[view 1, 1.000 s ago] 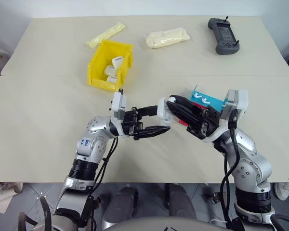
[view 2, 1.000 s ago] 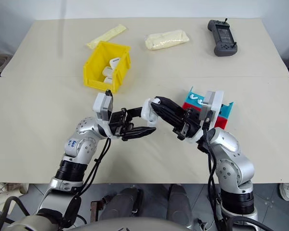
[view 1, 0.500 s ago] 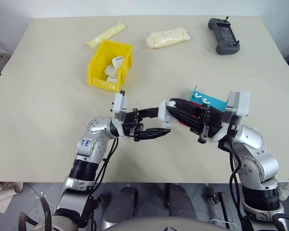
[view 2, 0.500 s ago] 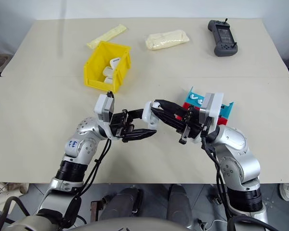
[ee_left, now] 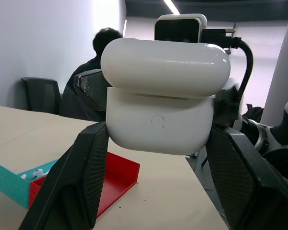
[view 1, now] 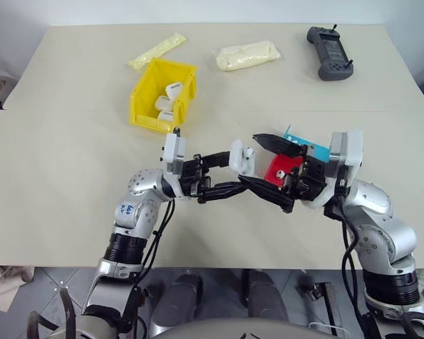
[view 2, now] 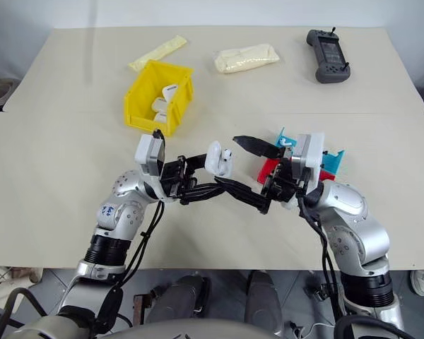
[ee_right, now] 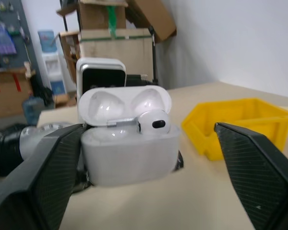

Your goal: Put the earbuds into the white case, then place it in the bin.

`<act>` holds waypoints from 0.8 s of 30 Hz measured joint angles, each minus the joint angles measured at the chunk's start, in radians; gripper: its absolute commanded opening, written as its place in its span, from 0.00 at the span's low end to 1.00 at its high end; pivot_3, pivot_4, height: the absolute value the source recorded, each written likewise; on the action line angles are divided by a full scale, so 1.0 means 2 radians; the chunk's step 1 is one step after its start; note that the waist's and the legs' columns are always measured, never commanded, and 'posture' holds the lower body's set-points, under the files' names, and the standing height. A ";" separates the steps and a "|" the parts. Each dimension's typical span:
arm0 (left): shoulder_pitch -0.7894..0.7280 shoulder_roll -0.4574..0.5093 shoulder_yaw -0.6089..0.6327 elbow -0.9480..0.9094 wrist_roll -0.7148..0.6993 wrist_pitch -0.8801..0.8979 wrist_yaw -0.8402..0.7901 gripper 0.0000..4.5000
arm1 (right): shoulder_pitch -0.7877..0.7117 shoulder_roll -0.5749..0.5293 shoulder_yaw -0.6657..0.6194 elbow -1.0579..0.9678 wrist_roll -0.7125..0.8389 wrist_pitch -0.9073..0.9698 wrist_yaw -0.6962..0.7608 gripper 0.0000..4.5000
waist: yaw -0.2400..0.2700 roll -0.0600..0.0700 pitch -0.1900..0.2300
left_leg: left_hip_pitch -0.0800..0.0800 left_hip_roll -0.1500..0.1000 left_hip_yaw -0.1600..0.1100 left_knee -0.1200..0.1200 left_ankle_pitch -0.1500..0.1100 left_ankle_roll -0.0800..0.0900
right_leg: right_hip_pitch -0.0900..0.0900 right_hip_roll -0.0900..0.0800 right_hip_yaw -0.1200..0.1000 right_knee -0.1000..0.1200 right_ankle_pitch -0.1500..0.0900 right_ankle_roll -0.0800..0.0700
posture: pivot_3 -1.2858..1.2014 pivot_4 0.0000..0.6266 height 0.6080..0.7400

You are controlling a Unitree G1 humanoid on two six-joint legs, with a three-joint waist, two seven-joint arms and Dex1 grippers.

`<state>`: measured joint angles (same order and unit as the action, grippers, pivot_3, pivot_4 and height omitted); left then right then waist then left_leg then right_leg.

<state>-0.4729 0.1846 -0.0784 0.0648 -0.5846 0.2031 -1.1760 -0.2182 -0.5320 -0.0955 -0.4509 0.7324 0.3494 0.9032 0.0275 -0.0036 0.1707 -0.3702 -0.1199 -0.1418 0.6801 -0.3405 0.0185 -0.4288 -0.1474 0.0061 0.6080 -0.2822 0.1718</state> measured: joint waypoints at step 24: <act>-0.005 0.005 -0.010 0.048 0.056 -0.080 0.001 0.60 | 0.164 -0.110 -0.229 0.248 -0.110 -0.200 0.082 0.99 | -0.002 0.001 0.000 | 0.001 0.000 0.003 0.000 0.000 0.000 | 0.000 0.000 0.001 0.000 0.000 0.001 | 0.52 0.24 1.00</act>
<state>-0.4821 0.1940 -0.0984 0.1600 -0.4723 0.0423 -1.1747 0.1104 -0.7514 -0.5527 0.0448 0.5115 -0.0510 1.0674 0.0236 -0.0020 0.1703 -0.3681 -0.1190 -0.1357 0.6806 -0.3407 0.0195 -0.4278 -0.1472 0.0091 0.6073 -0.2812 0.1736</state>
